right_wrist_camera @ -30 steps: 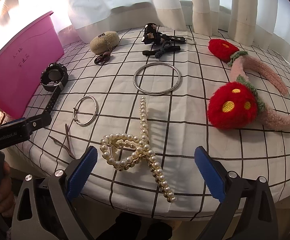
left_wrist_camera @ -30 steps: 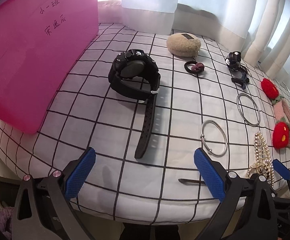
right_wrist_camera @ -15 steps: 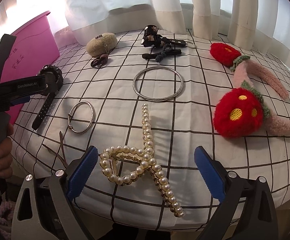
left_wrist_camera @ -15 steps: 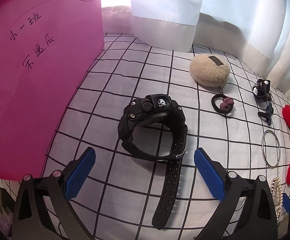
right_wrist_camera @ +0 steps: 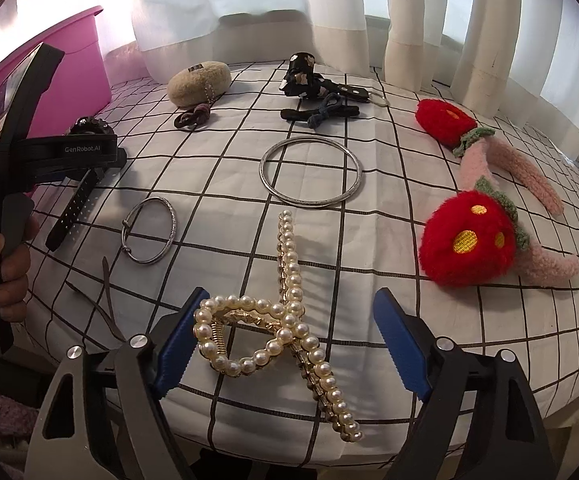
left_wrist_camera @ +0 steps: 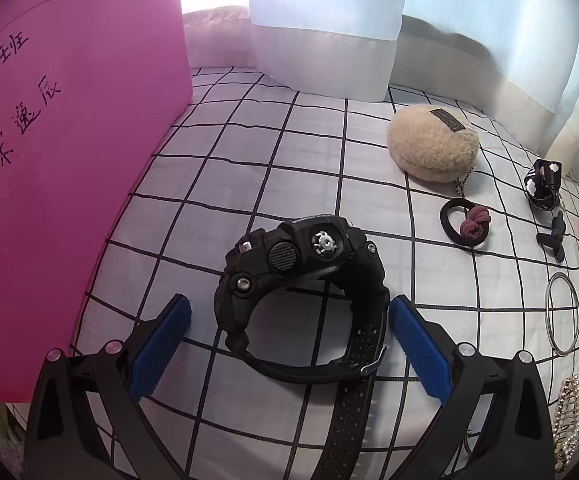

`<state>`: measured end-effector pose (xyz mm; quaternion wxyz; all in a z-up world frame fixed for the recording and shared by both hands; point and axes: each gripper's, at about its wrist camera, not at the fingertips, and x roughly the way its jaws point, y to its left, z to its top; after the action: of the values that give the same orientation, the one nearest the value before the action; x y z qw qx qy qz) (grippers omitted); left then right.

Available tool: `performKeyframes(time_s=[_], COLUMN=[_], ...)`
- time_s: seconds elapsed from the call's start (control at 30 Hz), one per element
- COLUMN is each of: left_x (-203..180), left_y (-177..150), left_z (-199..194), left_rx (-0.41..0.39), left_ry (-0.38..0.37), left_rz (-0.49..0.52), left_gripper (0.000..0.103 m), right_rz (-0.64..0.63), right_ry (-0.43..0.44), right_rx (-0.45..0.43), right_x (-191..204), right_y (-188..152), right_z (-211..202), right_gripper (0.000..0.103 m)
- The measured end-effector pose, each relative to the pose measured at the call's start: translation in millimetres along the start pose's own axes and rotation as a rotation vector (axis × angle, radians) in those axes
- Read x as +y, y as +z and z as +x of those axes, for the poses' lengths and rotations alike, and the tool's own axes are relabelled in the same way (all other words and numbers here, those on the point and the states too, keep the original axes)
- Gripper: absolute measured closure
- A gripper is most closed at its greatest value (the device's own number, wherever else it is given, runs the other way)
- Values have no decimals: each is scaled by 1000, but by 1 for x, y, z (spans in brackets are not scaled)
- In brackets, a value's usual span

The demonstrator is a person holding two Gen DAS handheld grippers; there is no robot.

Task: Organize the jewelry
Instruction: 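Reach the left tool to the black watch while the right tool reaches the pearl clip, then lift the black watch with the left tool while the right tool lifts the pearl clip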

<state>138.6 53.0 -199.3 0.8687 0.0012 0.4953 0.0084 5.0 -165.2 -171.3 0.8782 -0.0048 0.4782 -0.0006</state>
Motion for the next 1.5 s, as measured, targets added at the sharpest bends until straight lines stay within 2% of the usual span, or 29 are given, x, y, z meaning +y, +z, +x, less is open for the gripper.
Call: performKeyframes(time_s=[0.13, 0.2, 0.27, 0.43, 0.47, 0.5, 0.57, 0.83, 1.1, 1.33, 1.5], left_x=[2, 3, 3, 1, 0, 0, -1, 4, -5, -13, -12], left_y=[2, 1, 0, -3, -6, -8, -9, -12, -17, -13, -4], left_z=[6, 8, 6, 0, -5, -9, -12, -19, -50, -95, -153], left_rx=[-32, -46, -46, -51, -58, -68, -71, -49, -72, -116, -208], left_ry=[-9, -8, -8, -9, -10, -9, -8, -28, -38, -47, -36], left_rz=[-4, -5, -8, -7, -7, -9, -4, -40, -35, -75, -127], left_gripper=[5, 5, 5, 9, 15, 27, 37, 38, 39, 39, 39], right_rz=[-13, -38, -59, -60, -59, -54, -42, -25, -29, -62, -120], right_ry=[-1, 6, 8, 27, 29, 32, 32, 70, 104, 165, 236], right_rx=[-9, -11, -8, -3, 0, 0, 0, 16, -1, -64, -149], right_x=[0, 4, 9, 9, 8, 8, 6, 0, -11, -25, -26], right_y=[0, 0, 0, -1, 0, -1, -1, 4, 19, 55, 94], right_z=[-1, -3, -4, -4, -5, -5, -5, -6, -23, -53, -84], right_gripper=[36, 49, 56, 58, 59, 59, 59, 61, 61, 61, 61])
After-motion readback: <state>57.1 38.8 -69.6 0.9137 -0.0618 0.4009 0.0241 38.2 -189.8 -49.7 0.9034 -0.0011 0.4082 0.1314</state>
